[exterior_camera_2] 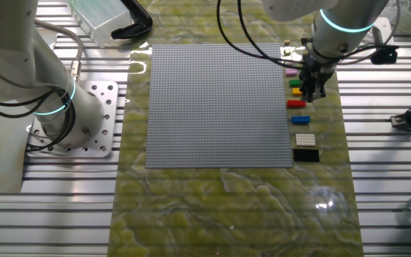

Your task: Build with small Lego blocks

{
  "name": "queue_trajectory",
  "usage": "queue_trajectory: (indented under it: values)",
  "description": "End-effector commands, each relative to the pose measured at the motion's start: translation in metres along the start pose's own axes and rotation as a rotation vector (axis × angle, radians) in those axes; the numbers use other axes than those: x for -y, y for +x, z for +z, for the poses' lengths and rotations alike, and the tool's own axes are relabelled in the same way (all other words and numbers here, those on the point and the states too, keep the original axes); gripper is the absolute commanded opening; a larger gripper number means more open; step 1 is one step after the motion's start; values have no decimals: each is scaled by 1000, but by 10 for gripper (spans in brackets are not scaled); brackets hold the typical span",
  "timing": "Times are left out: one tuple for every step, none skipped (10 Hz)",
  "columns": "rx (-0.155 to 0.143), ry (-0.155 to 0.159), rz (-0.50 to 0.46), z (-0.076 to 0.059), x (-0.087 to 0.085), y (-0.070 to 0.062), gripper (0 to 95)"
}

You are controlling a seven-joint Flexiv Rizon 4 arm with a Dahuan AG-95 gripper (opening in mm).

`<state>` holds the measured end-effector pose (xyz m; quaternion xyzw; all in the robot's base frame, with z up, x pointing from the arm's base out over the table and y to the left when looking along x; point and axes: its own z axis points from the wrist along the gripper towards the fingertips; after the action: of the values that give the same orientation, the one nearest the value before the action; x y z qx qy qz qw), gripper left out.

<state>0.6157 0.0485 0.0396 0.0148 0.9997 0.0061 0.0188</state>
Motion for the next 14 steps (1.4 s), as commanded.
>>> queue_trajectory:
  values:
    - [0, 2, 3, 3, 0, 0, 190]
    - [2, 3, 3, 5, 0, 0, 190]
    - [7, 4, 4, 7, 0, 0, 190]
    - [9, 4, 4, 7, 0, 0, 190]
    - [12, 5, 3, 7, 1, 0, 190]
    - [14, 5, 4, 9, 2, 0, 190]
    - [14, 4, 4, 10, 2, 0, 190]
    - [15, 4, 6, 13, 3, 0, 190]
    - [17, 3, 4, 14, 3, 0, 190]
    - [17, 3, 3, 14, 3, 0, 190]
    - [16, 4, 1, 15, 3, 0, 190]
    - [15, 4, 3, 16, 3, 0, 190]
    - [15, 5, 3, 17, 3, 0, 190]
    - [16, 5, 3, 17, 3, 0, 190]
